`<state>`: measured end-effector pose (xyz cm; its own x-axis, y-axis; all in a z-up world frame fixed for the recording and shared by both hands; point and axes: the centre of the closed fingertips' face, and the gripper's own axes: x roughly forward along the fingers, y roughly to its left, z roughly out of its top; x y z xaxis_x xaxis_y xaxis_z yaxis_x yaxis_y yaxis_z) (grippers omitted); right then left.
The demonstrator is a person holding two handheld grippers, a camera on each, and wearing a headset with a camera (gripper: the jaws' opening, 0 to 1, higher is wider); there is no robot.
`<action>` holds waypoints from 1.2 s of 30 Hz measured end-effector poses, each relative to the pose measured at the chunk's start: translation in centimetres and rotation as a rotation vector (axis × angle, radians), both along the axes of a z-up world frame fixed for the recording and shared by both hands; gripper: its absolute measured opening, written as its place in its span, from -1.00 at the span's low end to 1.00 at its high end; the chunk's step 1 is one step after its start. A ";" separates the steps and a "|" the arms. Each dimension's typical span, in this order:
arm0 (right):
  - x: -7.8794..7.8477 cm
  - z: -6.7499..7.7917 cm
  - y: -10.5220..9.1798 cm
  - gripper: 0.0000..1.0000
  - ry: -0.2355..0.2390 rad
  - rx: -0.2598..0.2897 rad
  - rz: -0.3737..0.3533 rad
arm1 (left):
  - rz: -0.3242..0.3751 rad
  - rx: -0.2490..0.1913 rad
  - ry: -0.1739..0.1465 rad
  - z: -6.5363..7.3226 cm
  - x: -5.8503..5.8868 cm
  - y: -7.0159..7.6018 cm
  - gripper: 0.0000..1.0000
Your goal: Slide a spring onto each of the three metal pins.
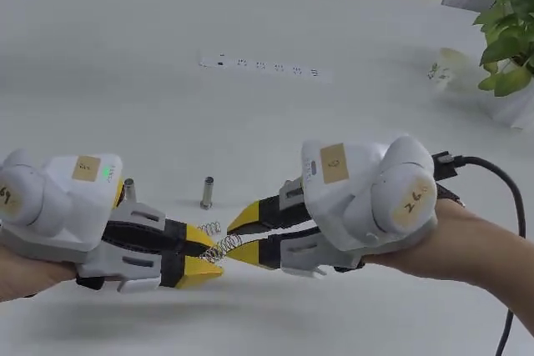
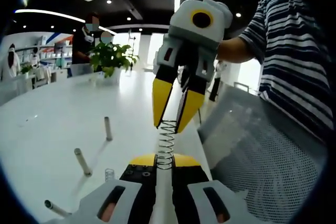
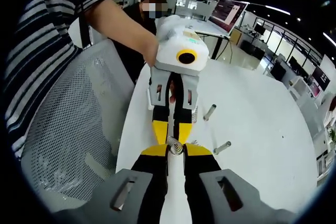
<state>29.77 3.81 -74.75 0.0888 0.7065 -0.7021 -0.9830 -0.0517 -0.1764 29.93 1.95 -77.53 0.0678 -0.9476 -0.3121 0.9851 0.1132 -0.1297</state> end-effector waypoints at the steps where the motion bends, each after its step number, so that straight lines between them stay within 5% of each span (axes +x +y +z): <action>1: 0.0 0.0 0.1 -0.84 -0.001 0.003 0.001 | 0.001 -0.001 0.002 0.0 0.0 0.0 -0.96; 18: -0.4 0.6 1.7 -0.84 -0.026 0.037 0.029 | -0.018 0.005 -0.006 0.0 -0.3 -0.6 -0.96; 36: -0.2 0.9 2.2 -0.85 -0.113 0.042 0.070 | 0.015 -0.002 0.004 0.3 0.3 -0.1 -0.95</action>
